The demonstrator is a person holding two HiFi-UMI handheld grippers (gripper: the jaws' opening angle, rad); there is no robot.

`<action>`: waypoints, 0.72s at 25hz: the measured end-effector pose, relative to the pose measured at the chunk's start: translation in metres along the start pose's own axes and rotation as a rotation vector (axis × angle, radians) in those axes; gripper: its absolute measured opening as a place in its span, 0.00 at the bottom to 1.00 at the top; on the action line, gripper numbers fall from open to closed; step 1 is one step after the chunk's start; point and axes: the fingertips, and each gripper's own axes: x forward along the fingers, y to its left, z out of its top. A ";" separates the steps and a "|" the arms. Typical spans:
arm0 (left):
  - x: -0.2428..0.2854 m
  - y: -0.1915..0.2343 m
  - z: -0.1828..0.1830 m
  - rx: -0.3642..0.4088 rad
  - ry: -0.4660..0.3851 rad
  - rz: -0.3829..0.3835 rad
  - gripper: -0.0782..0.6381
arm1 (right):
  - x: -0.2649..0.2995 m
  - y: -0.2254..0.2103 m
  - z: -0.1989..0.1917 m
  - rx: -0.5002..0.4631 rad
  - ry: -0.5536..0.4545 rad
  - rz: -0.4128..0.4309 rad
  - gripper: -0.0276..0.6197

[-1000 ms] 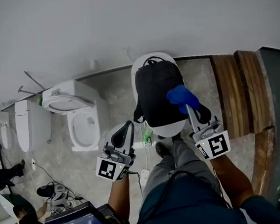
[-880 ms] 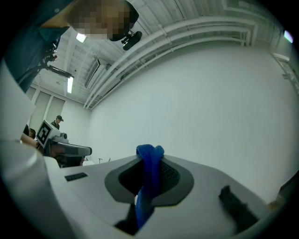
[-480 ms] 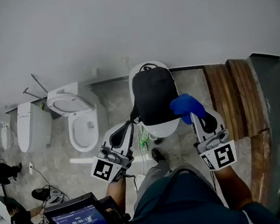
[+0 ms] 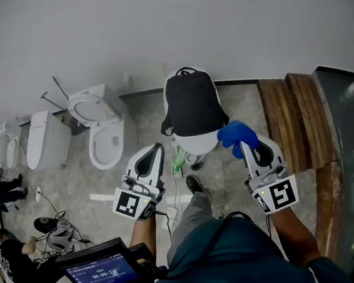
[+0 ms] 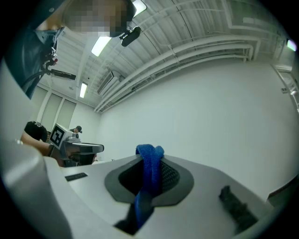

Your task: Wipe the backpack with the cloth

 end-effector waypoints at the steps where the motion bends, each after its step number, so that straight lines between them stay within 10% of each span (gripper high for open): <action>1: -0.010 -0.013 -0.002 0.009 0.001 0.010 0.11 | -0.013 0.004 0.000 -0.006 0.000 0.007 0.09; 18: -0.143 -0.144 0.045 0.054 -0.022 0.099 0.11 | -0.174 0.080 0.039 -0.009 0.001 0.021 0.09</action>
